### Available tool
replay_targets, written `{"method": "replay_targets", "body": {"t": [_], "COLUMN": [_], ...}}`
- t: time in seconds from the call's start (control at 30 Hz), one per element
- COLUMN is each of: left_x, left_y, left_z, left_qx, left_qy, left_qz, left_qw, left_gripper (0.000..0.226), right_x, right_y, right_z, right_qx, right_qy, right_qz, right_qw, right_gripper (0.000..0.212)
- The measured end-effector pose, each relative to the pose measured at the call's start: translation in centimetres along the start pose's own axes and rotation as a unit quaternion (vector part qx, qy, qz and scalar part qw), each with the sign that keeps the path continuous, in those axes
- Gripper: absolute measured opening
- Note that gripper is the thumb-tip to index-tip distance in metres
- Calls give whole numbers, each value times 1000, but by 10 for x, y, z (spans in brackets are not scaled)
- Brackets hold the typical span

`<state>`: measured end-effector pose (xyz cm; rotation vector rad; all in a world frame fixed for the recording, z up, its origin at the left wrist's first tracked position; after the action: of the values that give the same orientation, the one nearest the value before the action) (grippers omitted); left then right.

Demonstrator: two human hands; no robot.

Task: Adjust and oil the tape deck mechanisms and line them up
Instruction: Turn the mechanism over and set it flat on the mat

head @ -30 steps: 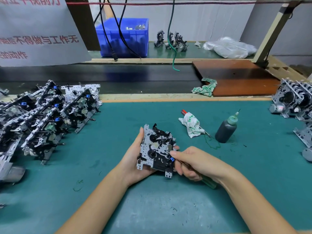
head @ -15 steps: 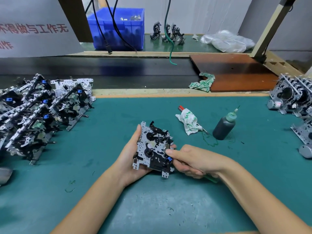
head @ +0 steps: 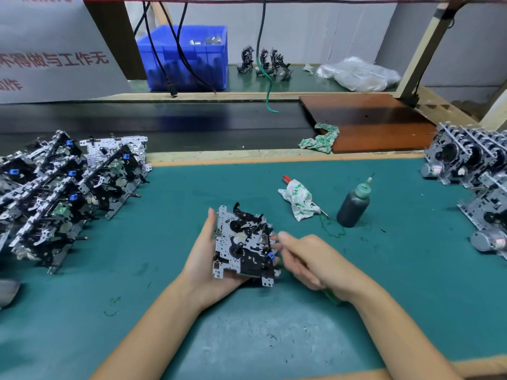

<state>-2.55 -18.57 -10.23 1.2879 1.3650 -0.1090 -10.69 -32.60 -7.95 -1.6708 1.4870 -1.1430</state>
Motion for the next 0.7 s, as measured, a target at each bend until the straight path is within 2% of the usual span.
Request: {"method": "replay_targets", "body": {"t": [0.1,0.17,0.23,0.3,0.37,0.4,0.43,0.47,0.5,0.53,0.6,0.7], "left_x": [-6,-8,-10,-8,-7,-6,-7,-7,-7,-8,-7,-5], "left_y": [3,3,3,2,2,1,2,2,2,2,3,4], "left_z": [-7,-9,-10,-10,-10,-11,-13,-14,-16,-16,-17,-17], "left_qx": [0,0,0,10,36,54,73,92,106,116,134,166], "left_qy": [-19,-22,-24,-33,-62,-84,-107,-128,-143,-151,-157,-145], "left_qz": [-61,-75,-82,-95,-79,-59,-34,-8,16,38,80,130], "left_qw": [998,997,996,995,994,993,991,987,984,981,975,967], "left_gripper": [100,106,108,111,111,110,108,106,104,102,104,109], "right_x": [15,22,27,30,27,25,24,24,22,21,18,15], "right_y": [2,4,3,3,5,3,-1,-4,-6,-5,-2,5], "right_z": [2,6,5,0,-3,-5,-8,-11,-13,-15,-19,-28], "right_qx": [11,19,58,109,85,67,76,109,151,188,242,258], "right_qy": [25,85,168,280,359,382,395,387,364,323,243,203], "right_qz": [129,124,90,-67,-332,-418,-450,-452,-447,-454,-495,-530], "right_qw": [991,989,980,951,868,822,798,796,803,809,799,782], "right_gripper": [41,30,30,27,21,19,17,15,21,33,46,42]}}
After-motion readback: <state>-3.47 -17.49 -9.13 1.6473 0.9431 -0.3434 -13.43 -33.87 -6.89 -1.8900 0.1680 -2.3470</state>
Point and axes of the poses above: each hand's wrist, its own z-axis towards the middle knuckle, its own x-axis out of the back of the hand, y = z × x, the point moved 3 cm from there along z, towards the middle knuckle, and after that the axes turned 11 degrees about -x, right-handed, at the moved point
